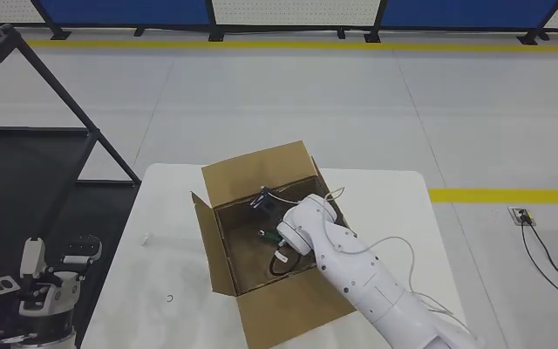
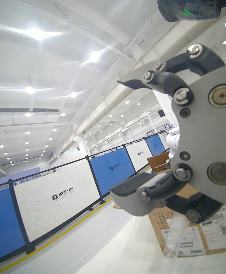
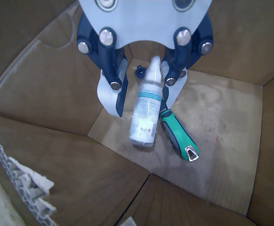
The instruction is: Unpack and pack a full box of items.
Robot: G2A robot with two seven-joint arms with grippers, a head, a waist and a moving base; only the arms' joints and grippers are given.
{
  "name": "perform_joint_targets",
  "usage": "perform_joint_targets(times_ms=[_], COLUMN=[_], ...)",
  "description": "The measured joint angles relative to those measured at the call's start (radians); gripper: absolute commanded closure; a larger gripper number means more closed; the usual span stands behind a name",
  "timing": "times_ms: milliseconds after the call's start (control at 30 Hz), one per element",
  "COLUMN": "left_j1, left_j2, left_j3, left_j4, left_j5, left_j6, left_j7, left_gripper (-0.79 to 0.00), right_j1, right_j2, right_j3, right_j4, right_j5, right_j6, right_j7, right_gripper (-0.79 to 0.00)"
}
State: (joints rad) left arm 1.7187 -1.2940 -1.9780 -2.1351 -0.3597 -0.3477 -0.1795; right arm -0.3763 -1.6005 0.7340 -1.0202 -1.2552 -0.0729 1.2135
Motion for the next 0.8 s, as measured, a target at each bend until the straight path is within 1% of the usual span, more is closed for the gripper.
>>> perform_joint_targets(times_ms=[100, 267, 367, 433, 467, 500, 567, 667, 700, 800], left_j1=[0.0, 0.0, 0.0, 0.0, 0.0, 0.0, 0.0, 0.0, 0.0, 0.0], left_j2=[0.0, 0.0, 0.0, 0.0, 0.0, 0.0, 0.0, 0.0, 0.0, 0.0], left_j3=[0.0, 0.0, 0.0, 0.0, 0.0, 0.0, 0.0, 0.0, 0.0, 0.0], left_j4=[0.0, 0.0, 0.0, 0.0, 0.0, 0.0, 0.0, 0.0, 0.0, 0.0], left_j5=[0.0, 0.0, 0.0, 0.0, 0.0, 0.0, 0.0, 0.0, 0.0, 0.0], left_j6=[0.0, 0.0, 0.0, 0.0, 0.0, 0.0, 0.0, 0.0, 0.0, 0.0], left_j7=[0.0, 0.0, 0.0, 0.0, 0.0, 0.0, 0.0, 0.0, 0.0, 0.0], left_gripper=[-0.785, -0.785, -0.785, -0.785, -0.785, -0.785, -0.785, -0.785, -0.785, -0.785], right_j1=[-0.008, -0.032, -0.073, -0.118, -0.143, -0.18, -0.242, -0.359, -0.406, -0.509], right_j2=[0.003, 0.011, 0.025, 0.04, 0.048, 0.058, 0.075, 0.099, 0.108, 0.123], right_j3=[0.013, 0.039, 0.069, 0.1, 0.115, 0.137, 0.174, 0.24, 0.266, 0.326], right_j4=[-0.011, -0.061, -0.147, -0.236, -0.281, -0.348, -0.458, -0.653, -0.728, -0.896], right_j5=[-0.007, -0.026, -0.05, -0.079, -0.093, -0.111, -0.138, -0.167, -0.169, -0.152], right_j6=[-0.005, -0.006, -0.006, -0.004, -0.005, -0.009, -0.017, -0.038, -0.047, -0.064], right_j7=[0.002, 0.005, 0.013, 0.023, 0.028, 0.036, 0.047, 0.053, 0.048, 0.031], right_gripper=[-0.391, -0.449, -0.545, -0.517, -0.517, -0.539, -0.785, -0.785, -0.785, -0.785])
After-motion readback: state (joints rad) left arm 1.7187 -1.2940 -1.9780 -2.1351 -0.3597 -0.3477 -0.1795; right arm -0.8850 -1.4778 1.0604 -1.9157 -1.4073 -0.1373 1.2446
